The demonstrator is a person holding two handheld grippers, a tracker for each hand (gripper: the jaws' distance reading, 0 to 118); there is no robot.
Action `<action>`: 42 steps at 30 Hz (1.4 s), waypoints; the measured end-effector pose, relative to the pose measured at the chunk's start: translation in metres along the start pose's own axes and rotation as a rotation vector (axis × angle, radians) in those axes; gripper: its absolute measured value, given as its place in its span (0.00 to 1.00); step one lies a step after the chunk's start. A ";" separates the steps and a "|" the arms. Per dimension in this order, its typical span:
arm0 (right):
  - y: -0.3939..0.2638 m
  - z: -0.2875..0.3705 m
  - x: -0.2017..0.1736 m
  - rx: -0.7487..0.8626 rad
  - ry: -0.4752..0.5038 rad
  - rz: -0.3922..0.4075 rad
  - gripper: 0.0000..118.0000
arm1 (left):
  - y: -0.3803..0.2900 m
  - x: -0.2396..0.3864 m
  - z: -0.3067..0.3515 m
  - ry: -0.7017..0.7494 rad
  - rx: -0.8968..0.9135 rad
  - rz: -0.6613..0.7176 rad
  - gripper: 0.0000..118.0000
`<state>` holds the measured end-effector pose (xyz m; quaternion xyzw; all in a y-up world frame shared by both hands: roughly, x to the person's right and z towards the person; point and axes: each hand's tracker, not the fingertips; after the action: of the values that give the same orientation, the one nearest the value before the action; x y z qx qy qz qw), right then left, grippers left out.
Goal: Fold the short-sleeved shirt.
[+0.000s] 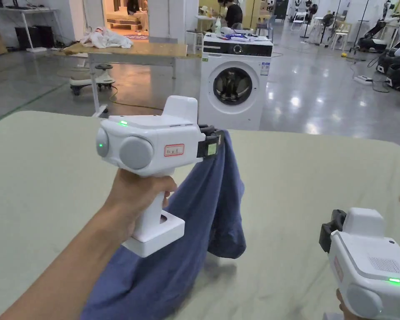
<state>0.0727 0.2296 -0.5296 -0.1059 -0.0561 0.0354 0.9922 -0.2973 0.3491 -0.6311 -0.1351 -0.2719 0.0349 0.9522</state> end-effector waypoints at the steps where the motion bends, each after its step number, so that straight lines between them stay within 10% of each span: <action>1: -0.001 0.001 0.005 -0.001 -0.006 -0.001 0.00 | -0.007 0.005 -0.009 -0.012 -0.012 0.007 0.00; 9: -0.010 0.006 0.035 -0.020 -0.062 -0.006 0.00 | -0.091 0.011 -0.055 -0.122 -0.191 0.113 0.04; 17: -0.016 0.003 0.036 -0.043 -0.060 -0.004 0.00 | -0.129 0.003 -0.029 -0.085 -0.180 0.091 0.66; 25: -0.003 0.003 0.014 -0.009 -0.018 -0.012 0.00 | -0.121 -0.027 0.053 0.181 -0.024 0.043 0.58; 30: 0.006 0.006 -0.006 0.033 0.013 -0.002 0.00 | -0.131 -0.039 0.102 0.363 0.029 0.017 0.02; 42: 0.006 0.004 -0.028 0.038 0.070 0.022 0.00 | -0.171 -0.096 0.150 0.455 -0.256 0.195 0.00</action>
<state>0.0442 0.2334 -0.5302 -0.0888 -0.0196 0.0437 0.9949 -0.4594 0.2070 -0.5106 -0.2844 -0.0390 0.0605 0.9560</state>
